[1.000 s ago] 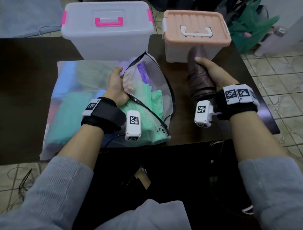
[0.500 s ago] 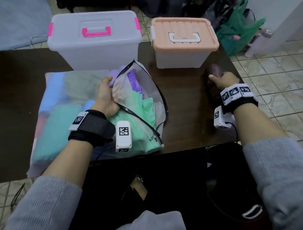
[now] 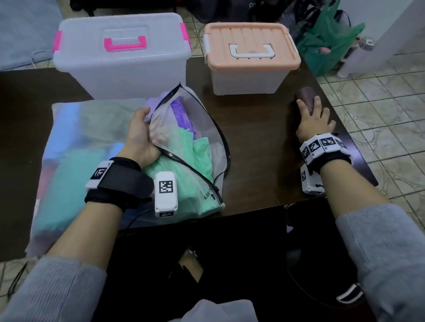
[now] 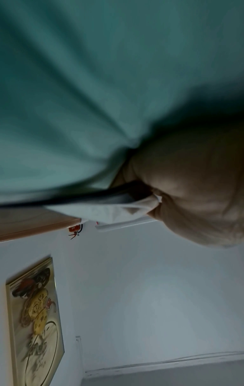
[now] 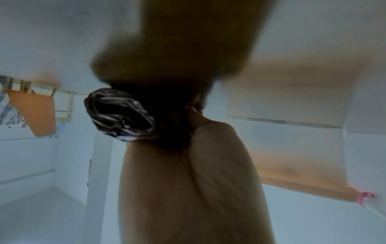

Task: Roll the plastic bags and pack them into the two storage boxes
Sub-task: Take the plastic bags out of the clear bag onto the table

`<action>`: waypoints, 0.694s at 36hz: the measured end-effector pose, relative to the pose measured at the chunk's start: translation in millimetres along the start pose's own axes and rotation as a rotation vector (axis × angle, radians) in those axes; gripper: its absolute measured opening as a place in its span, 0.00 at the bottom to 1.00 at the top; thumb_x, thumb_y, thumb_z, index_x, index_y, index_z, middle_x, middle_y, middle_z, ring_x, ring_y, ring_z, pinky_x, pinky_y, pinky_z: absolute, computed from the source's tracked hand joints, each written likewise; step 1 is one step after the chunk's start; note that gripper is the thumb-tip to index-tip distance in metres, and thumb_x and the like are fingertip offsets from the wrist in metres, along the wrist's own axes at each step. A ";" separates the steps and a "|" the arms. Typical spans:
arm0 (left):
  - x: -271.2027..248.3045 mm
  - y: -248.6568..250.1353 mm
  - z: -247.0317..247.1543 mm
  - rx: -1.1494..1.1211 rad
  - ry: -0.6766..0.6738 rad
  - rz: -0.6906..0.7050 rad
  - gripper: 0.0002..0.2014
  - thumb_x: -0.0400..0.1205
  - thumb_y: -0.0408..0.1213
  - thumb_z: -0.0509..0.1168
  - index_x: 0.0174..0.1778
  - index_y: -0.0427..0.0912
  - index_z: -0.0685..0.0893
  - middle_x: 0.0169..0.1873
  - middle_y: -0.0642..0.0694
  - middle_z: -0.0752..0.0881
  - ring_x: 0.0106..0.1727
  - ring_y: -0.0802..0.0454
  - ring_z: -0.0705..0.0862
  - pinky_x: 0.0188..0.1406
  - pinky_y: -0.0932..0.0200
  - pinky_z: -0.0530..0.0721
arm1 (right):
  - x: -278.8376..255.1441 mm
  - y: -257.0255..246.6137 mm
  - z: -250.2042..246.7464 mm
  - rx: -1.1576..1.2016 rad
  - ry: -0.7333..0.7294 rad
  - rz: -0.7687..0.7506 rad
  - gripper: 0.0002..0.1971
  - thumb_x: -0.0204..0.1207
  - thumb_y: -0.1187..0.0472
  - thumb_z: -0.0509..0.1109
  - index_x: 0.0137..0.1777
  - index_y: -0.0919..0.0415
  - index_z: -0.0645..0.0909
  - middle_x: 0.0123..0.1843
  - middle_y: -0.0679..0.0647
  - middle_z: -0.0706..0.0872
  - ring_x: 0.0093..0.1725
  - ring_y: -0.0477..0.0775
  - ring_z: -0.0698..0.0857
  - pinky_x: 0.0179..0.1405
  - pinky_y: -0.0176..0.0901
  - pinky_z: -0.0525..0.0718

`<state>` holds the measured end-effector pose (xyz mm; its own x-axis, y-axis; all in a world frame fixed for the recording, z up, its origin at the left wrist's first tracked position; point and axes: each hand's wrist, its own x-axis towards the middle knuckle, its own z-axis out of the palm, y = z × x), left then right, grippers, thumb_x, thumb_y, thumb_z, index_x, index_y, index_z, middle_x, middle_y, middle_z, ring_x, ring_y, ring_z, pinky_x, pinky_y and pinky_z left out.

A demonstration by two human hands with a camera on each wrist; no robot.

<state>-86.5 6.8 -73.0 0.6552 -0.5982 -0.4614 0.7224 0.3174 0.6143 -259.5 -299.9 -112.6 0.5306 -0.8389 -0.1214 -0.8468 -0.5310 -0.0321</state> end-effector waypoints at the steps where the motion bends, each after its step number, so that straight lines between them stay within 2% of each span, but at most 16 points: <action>1: -0.2 0.1 0.0 0.000 0.001 -0.001 0.20 0.86 0.45 0.49 0.55 0.36 0.82 0.43 0.41 0.90 0.42 0.47 0.90 0.36 0.58 0.88 | 0.9 0.7 -0.7 0.008 -0.004 0.001 0.37 0.79 0.71 0.55 0.82 0.40 0.49 0.85 0.52 0.40 0.82 0.65 0.47 0.77 0.69 0.53; 6: -1.3 0.5 0.1 -0.021 -0.003 0.005 0.21 0.86 0.46 0.48 0.57 0.35 0.81 0.46 0.41 0.90 0.44 0.47 0.90 0.42 0.57 0.87 | 3.3 -0.5 -11.0 0.107 -0.083 0.019 0.38 0.79 0.71 0.60 0.82 0.40 0.51 0.85 0.51 0.38 0.83 0.64 0.44 0.79 0.68 0.49; 9: -0.8 0.7 -0.2 -0.013 0.005 0.000 0.21 0.86 0.46 0.48 0.58 0.35 0.81 0.49 0.40 0.89 0.44 0.47 0.90 0.44 0.58 0.87 | 1.5 -4.3 -22.9 0.161 -0.133 0.008 0.32 0.82 0.59 0.61 0.82 0.41 0.53 0.85 0.53 0.38 0.83 0.64 0.40 0.79 0.68 0.44; 11: -0.6 0.7 -0.3 -0.020 0.007 -0.003 0.21 0.86 0.46 0.49 0.58 0.35 0.81 0.51 0.40 0.88 0.46 0.47 0.89 0.47 0.57 0.87 | -3.4 -13.4 -31.9 0.175 -0.085 -0.019 0.30 0.83 0.52 0.61 0.82 0.42 0.55 0.85 0.57 0.39 0.83 0.66 0.39 0.78 0.69 0.42; 13: -1.0 0.7 0.1 -0.035 0.004 -0.003 0.21 0.86 0.46 0.49 0.57 0.35 0.82 0.50 0.40 0.88 0.46 0.47 0.89 0.48 0.57 0.87 | -10.9 -28.9 -41.1 0.261 0.060 -0.083 0.27 0.82 0.50 0.61 0.81 0.46 0.61 0.85 0.59 0.46 0.83 0.67 0.44 0.78 0.67 0.45; 15: -2.0 0.7 0.7 -0.038 0.011 -0.001 0.21 0.86 0.46 0.49 0.55 0.35 0.82 0.47 0.40 0.89 0.44 0.47 0.90 0.45 0.57 0.88 | -21.6 -50.2 -51.5 0.421 0.196 -0.191 0.23 0.82 0.52 0.62 0.77 0.55 0.70 0.82 0.62 0.61 0.80 0.64 0.59 0.78 0.55 0.56; 16: -2.1 0.5 0.5 -0.032 0.017 -0.001 0.21 0.86 0.46 0.49 0.55 0.35 0.83 0.46 0.40 0.89 0.43 0.47 0.90 0.44 0.58 0.88 | -27.5 -62.1 -55.4 0.510 0.211 -0.239 0.21 0.82 0.53 0.62 0.73 0.59 0.75 0.77 0.62 0.71 0.76 0.61 0.68 0.73 0.48 0.63; 17: -2.2 0.6 0.5 -0.026 0.020 -0.001 0.21 0.86 0.46 0.49 0.55 0.35 0.82 0.46 0.40 0.89 0.44 0.47 0.89 0.45 0.57 0.88 | -34.4 -74.7 -59.2 0.599 0.177 -0.263 0.19 0.82 0.53 0.62 0.68 0.61 0.79 0.70 0.61 0.78 0.70 0.58 0.75 0.68 0.42 0.68; 19: -2.2 1.1 0.2 -0.014 0.025 -0.004 0.21 0.86 0.46 0.49 0.58 0.35 0.81 0.51 0.40 0.87 0.48 0.46 0.87 0.49 0.56 0.86 | -50.5 -100.6 -63.8 0.797 -0.020 -0.250 0.16 0.82 0.52 0.62 0.63 0.61 0.82 0.59 0.57 0.85 0.59 0.54 0.83 0.59 0.41 0.76; 21: -2.3 1.5 0.2 -0.009 0.034 -0.005 0.21 0.86 0.46 0.50 0.58 0.35 0.82 0.52 0.39 0.86 0.48 0.46 0.87 0.49 0.56 0.86 | -69.0 -123.7 -62.1 1.007 -0.318 -0.168 0.16 0.83 0.52 0.63 0.61 0.62 0.80 0.50 0.56 0.84 0.44 0.52 0.84 0.48 0.42 0.82; 22: -2.4 1.7 0.2 -0.003 0.041 -0.007 0.21 0.86 0.46 0.50 0.56 0.35 0.82 0.51 0.39 0.86 0.46 0.47 0.88 0.47 0.56 0.87 | -78.3 -133.0 -58.2 1.068 -0.460 -0.116 0.16 0.83 0.52 0.63 0.61 0.64 0.78 0.45 0.56 0.82 0.38 0.51 0.82 0.41 0.40 0.83; 23: -3.2 1.7 1.0 0.012 0.045 -0.014 0.21 0.86 0.46 0.50 0.54 0.35 0.83 0.50 0.39 0.87 0.44 0.47 0.88 0.45 0.56 0.87 | -87.6 -140.4 -53.9 1.074 -0.578 -0.078 0.17 0.83 0.51 0.63 0.61 0.65 0.77 0.42 0.56 0.79 0.35 0.51 0.80 0.37 0.40 0.82; 25: -4.4 2.4 1.4 0.070 0.057 -0.041 0.21 0.85 0.47 0.51 0.51 0.35 0.84 0.46 0.39 0.87 0.41 0.47 0.88 0.41 0.57 0.88 | -105.0 -150.1 -42.7 0.976 -0.742 -0.054 0.20 0.83 0.48 0.62 0.62 0.66 0.75 0.41 0.56 0.78 0.34 0.52 0.79 0.35 0.42 0.82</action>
<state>-88.0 9.2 -68.6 0.6386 -0.5661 -0.5213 0.7327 0.2400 0.6369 -186.5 -137.3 -52.6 0.6857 -0.3775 -0.6224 -0.6667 0.0175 -0.7451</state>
